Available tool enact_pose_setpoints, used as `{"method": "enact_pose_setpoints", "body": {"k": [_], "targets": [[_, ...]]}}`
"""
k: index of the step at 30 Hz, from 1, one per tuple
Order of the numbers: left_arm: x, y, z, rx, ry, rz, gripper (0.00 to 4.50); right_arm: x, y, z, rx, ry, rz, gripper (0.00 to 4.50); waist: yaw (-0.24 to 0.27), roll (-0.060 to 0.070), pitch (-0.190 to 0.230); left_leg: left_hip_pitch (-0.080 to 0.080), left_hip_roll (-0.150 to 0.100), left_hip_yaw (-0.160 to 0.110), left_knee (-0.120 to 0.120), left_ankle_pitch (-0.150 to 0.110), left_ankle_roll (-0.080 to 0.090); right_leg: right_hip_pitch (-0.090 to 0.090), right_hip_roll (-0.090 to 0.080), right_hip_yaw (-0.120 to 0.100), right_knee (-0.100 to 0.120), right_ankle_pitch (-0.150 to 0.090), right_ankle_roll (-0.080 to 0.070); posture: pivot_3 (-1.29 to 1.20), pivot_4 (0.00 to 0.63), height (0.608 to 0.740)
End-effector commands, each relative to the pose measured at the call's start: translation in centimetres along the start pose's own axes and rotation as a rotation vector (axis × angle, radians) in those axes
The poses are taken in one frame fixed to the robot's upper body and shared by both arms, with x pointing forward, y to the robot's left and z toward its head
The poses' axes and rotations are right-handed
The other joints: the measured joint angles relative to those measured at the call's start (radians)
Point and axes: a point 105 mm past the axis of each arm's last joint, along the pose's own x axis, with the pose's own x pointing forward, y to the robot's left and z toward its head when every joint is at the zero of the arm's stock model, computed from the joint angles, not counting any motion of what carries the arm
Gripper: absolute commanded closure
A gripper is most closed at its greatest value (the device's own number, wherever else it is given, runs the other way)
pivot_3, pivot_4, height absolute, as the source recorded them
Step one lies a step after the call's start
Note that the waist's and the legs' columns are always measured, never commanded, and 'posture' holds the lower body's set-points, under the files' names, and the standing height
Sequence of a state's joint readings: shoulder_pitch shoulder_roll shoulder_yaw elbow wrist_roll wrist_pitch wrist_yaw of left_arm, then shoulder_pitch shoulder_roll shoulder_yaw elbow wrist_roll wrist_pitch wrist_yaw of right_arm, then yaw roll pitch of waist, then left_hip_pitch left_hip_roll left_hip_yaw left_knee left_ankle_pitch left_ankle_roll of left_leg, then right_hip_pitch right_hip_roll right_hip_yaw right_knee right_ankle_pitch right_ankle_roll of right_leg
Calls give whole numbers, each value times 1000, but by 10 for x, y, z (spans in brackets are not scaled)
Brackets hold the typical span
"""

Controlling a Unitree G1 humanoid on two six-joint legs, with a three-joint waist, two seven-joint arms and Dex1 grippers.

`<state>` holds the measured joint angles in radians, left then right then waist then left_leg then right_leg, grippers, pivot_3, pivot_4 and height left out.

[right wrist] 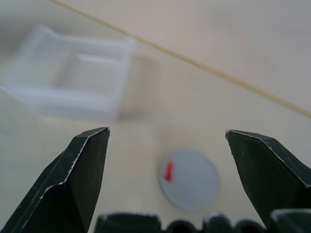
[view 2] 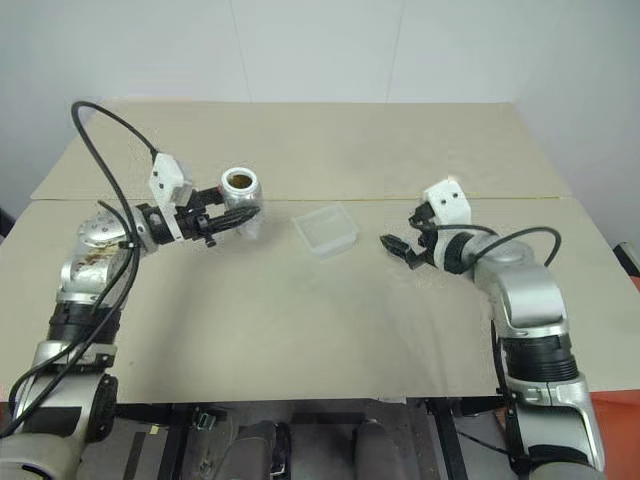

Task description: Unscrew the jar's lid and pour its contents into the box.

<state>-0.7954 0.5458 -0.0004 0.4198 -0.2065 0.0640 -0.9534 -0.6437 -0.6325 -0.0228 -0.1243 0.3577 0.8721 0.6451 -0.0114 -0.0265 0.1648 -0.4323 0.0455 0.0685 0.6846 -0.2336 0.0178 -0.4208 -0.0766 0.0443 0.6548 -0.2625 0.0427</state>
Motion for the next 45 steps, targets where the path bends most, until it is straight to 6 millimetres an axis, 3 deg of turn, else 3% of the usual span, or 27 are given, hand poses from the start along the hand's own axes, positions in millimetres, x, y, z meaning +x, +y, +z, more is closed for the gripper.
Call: {"method": "enact_pose_setpoints", "body": {"k": [1,6,9,11,13,16,24,30,36,42,45], "targets": [[23,15,17,281,8,106,2599,-10,19,29,-37,-36,157,52,3,0,0,0,0,0,0,0,0,0,0,0,0,0,0,0,150,740],[62,19,40,886,40,162,2599,-14,30,38,-93,-29,248,52,25,-1,0,-2,-1,0,0,0,0,0,0,-1,-4,0,0,0,150,740],[84,15,50,1335,91,126,2599,-14,32,40,-113,-30,260,52,31,-1,0,-5,-2,0,1,0,0,-1,-1,-2,-5,1,1,0,150,740],[102,2,56,1653,56,76,2599,-14,33,41,-110,-28,267,52,34,-1,0,-7,-2,0,1,-1,1,-2,-1,-2,-6,1,2,0,150,740],[112,-8,54,1847,21,8,2599,-14,34,41,-113,-23,273,52,37,-1,0,-7,-2,0,1,-1,2,-1,-1,-2,-6,1,2,0,150,740],[120,-18,43,1981,19,-99,2599,-16,33,43,-116,-25,267,52,38,-1,0,-8,-2,1,1,-2,3,-2,-1,-2,-6,1,2,0,150,740],[137,-30,36,2241,-3,-84,2599,-28,35,56,-79,-79,261,52,39,-1,0,-13,-2,1,1,-2,3,-6,-1,-2,-7,1,2,0,150,740],[136,-38,40,2256,-117,-53,2599,-29,37,56,-62,-88,262,52,43,-1,0,-13,-2,1,1,-2,3,-5,-1,-3,-7,1,2,0,150,740],[124,-19,37,2077,-32,41,2599,-28,36,54,-51,-90,253,52,45,-1,0,-13,-2,1,1,-2,3,-5,-2,-3,-6,1,2,0,150,740],[97,27,48,1586,109,318,2599,-27,36,56,-43,-104,265,52,44,-1,0,-12,-2,1,1,-2,2,-5,-2,-3,-6,1,2,0,150,740],[84,35,39,1267,105,354,2599,-26,35,57,-41,-110,270,52,44,-1,0,-12,-2,1,2,0,-1,-5,-2,-3,-6,1,2,0,150,740]]}}
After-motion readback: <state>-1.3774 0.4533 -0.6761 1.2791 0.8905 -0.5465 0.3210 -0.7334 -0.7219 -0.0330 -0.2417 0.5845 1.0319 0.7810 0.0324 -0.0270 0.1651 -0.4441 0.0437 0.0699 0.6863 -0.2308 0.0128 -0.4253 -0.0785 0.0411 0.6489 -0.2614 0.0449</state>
